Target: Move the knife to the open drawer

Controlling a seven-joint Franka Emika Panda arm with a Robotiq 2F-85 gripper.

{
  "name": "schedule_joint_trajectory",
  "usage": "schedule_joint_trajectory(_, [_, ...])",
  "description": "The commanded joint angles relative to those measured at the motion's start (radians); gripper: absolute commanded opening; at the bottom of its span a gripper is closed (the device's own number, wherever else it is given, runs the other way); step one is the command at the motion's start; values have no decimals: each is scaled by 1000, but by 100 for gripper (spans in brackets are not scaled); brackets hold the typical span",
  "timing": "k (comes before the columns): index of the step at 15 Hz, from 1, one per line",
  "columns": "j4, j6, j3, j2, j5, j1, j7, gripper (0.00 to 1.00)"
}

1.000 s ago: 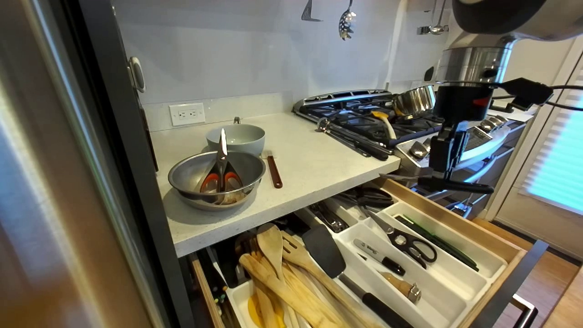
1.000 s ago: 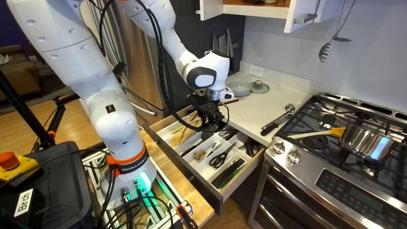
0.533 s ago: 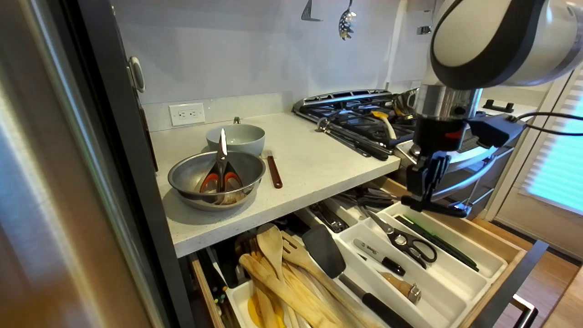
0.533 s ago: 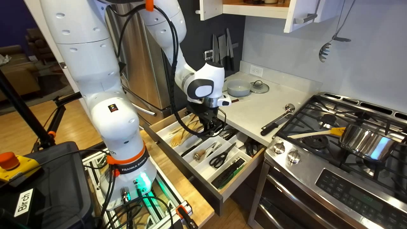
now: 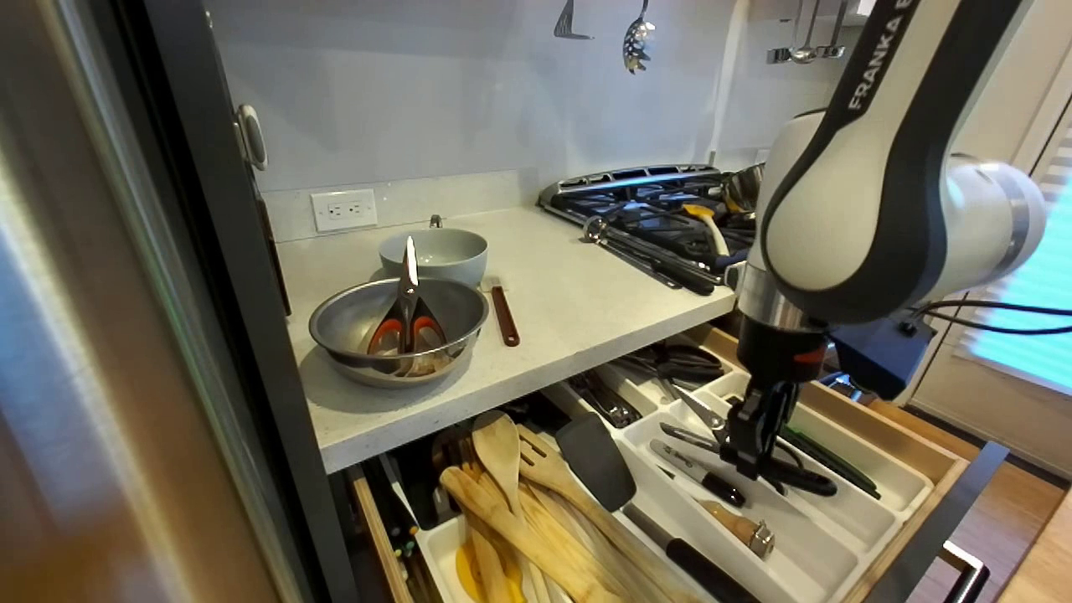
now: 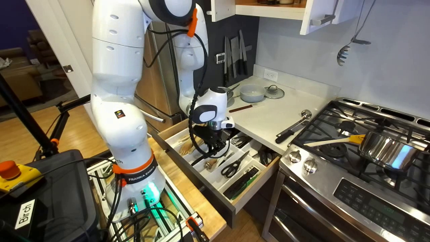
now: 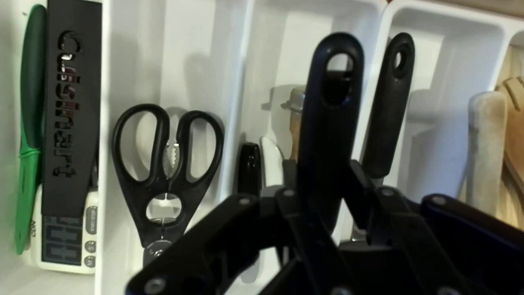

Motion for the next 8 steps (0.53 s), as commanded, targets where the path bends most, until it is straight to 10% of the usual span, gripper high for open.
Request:
schedule_joint_trajectory(1, [0,155,-75,133,-115,46,72,8])
schedule_joint_trajectory(4, [2,249,-166,189,-140,107,111,8])
schedule_joint_trajectory(5, [3,243,-172,191,-145,103,113,44])
schedule_joint_trajectory(8, [12,221,-128,163,-182,46,102,70])
